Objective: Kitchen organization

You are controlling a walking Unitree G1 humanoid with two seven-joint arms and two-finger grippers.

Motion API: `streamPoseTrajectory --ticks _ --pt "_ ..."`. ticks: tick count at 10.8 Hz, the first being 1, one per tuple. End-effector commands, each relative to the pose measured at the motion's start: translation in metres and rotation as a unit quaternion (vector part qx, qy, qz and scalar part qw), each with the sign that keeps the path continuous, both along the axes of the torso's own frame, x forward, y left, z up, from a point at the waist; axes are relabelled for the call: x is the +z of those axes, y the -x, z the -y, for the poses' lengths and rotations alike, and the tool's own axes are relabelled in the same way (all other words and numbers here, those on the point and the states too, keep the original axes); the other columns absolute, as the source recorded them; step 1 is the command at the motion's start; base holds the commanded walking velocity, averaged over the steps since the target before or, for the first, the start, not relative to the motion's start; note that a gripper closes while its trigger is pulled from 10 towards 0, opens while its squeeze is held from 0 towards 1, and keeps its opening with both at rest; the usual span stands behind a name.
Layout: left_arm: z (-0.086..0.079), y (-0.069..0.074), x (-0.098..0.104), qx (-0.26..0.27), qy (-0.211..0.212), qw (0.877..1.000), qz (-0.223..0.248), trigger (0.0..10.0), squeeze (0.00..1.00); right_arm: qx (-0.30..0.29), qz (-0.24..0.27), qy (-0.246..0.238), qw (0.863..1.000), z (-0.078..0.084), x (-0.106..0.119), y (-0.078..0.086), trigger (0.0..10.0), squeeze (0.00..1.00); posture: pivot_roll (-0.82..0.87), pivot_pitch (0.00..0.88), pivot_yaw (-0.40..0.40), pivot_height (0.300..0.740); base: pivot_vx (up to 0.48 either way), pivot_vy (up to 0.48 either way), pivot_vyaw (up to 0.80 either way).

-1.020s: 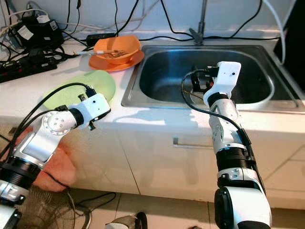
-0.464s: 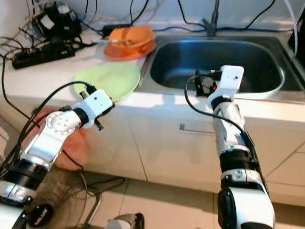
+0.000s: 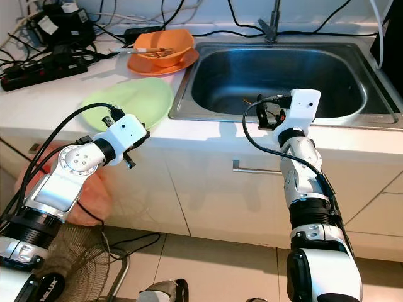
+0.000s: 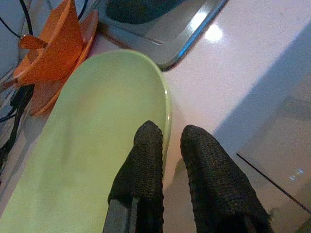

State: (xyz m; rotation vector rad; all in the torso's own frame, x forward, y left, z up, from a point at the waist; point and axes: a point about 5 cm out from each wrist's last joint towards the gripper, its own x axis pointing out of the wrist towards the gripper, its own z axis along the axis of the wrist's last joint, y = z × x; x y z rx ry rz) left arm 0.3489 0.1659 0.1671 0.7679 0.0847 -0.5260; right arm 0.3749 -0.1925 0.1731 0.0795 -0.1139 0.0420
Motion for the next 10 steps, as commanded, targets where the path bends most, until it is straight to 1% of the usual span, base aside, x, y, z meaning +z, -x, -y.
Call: streamPoseTrajectory --ticks 1,3,10 --pt "-0.0042 -0.0015 -0.0056 0.011 -0.002 1.000 -0.012 10.0 0.00 0.002 0.000 0.002 1.000 -0.0021 -0.0007 -0.0004 10.0 0.00 0.17 0.056 0.103 0.740 0.000 0.000 0.00" --pt "-0.0044 -0.0020 -0.0046 0.008 -0.006 1.000 -0.006 10.0 0.00 0.004 0.000 0.001 1.000 -0.0030 -0.0004 -0.0010 10.0 0.00 0.17 0.055 0.099 0.740 0.000 0.000 0.00" --pt "-0.0046 -0.0041 0.0003 0.001 -0.001 1.000 0.016 10.0 0.00 0.009 -0.001 0.001 1.000 -0.0032 -0.0005 -0.0003 10.0 0.00 0.17 0.058 0.097 0.740 0.000 0.000 0.00"
